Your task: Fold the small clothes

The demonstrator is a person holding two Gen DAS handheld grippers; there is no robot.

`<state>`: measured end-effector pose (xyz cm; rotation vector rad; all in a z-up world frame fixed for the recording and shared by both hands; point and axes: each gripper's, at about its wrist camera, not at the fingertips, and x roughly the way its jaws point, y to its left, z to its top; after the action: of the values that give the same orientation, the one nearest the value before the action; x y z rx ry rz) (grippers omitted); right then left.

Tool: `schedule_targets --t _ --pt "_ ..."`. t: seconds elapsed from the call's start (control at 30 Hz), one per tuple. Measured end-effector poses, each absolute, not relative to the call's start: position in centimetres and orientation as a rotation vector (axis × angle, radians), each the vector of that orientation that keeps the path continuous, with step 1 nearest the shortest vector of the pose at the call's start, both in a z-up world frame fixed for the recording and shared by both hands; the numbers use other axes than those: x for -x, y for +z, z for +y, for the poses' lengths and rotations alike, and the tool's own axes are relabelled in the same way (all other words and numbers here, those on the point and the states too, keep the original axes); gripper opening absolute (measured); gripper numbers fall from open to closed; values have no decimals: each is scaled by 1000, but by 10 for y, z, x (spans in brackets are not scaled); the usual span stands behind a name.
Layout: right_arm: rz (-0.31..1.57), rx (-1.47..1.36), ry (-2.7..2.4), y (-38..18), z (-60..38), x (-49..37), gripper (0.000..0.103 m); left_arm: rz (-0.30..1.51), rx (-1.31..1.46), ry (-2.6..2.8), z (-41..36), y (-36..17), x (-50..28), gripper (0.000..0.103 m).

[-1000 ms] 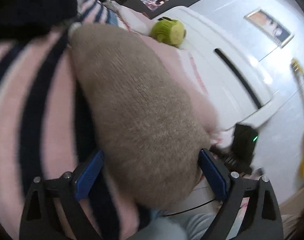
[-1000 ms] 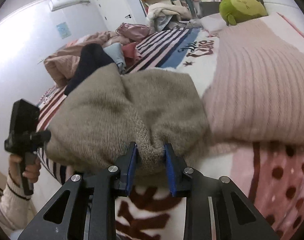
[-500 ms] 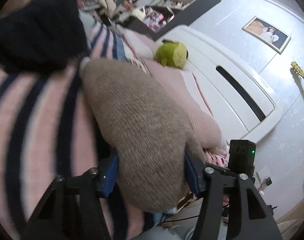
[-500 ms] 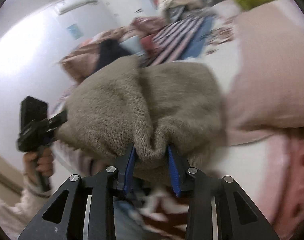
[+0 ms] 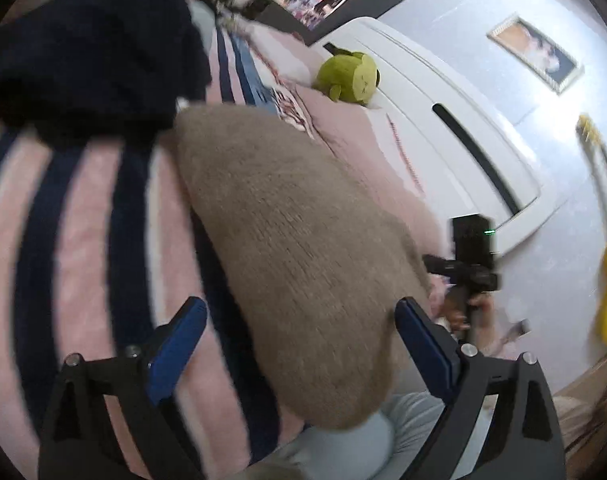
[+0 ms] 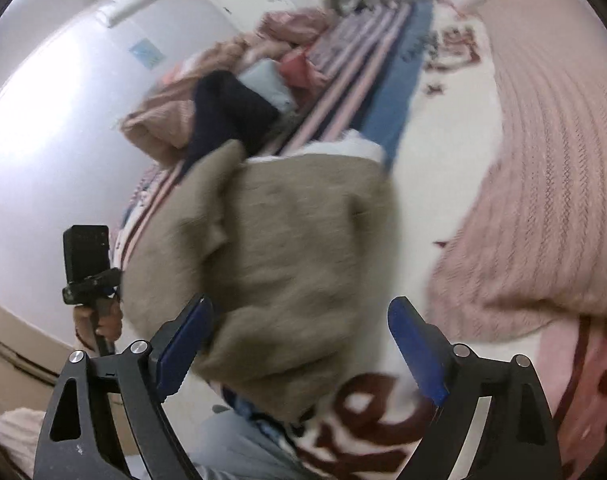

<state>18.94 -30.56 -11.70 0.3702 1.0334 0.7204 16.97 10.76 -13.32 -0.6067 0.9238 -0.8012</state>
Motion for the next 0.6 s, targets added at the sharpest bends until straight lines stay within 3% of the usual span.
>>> schedule_targets --t 0.17,0.2,0.23,0.37,0.4,0.6 --pt "1211 -380 866 -161 -291 -226 87 938 723 -879 96 -153 -200 92" --pt "1220 -376 892 -166 -286 -229 82 935 717 -876 91 -153 -203 91" --pt "1215 -368 912 -167 -281 -229 69 930 696 -878 86 -153 -205 89" --pt "1214 -379 967 -171 -257 -236 52 911 687 -850 85 -150 -203 69" --pt "1212 -386 976 -171 -252 -237 43 897 674 -834 86 -146 -199 65" --pt "1142 -307 1000 -138 -205 -235 31 800 573 -785 120 -114 -184 59"
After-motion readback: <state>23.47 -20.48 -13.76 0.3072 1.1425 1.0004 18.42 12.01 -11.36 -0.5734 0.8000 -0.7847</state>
